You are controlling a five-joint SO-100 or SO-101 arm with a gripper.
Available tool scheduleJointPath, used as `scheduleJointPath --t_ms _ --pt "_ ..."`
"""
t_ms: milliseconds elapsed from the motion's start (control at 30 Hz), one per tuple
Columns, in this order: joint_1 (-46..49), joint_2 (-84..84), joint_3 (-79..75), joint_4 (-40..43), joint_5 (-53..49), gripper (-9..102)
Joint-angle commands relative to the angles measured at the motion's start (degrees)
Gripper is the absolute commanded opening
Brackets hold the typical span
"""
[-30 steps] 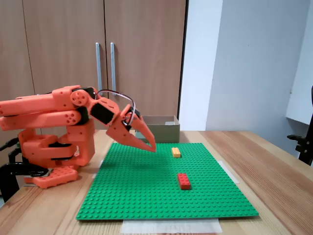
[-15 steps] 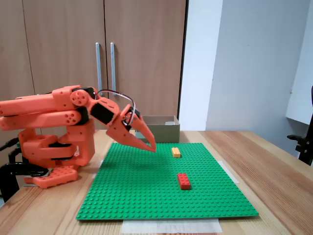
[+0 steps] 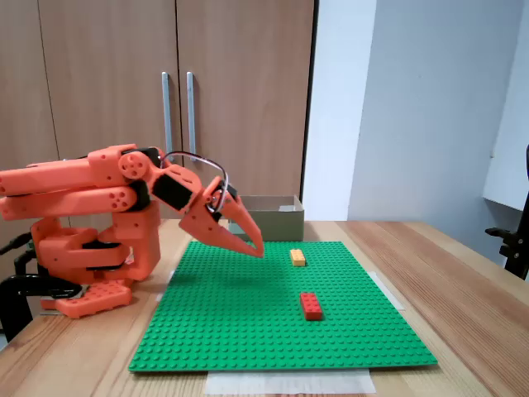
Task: Pick the red lego block and put it in the box.
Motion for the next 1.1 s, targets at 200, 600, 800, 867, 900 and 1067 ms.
scheduleJointPath --t_ms 200,600,800,867,900,1067 --pt "-0.4 -0.4 0.3 -0.4 0.4 -1" --pt "1.2 -9.1 -9.8 -1.1 0.8 -1" --pt "1.6 -15.3 -18.0 3.3 0.8 -1" --pt "1.7 -17.5 -20.8 5.4 0.4 -1" --pt "1.8 -18.5 -22.1 6.2 0.2 -1" --pt "2.9 -25.7 -30.8 10.4 0.0 -1"
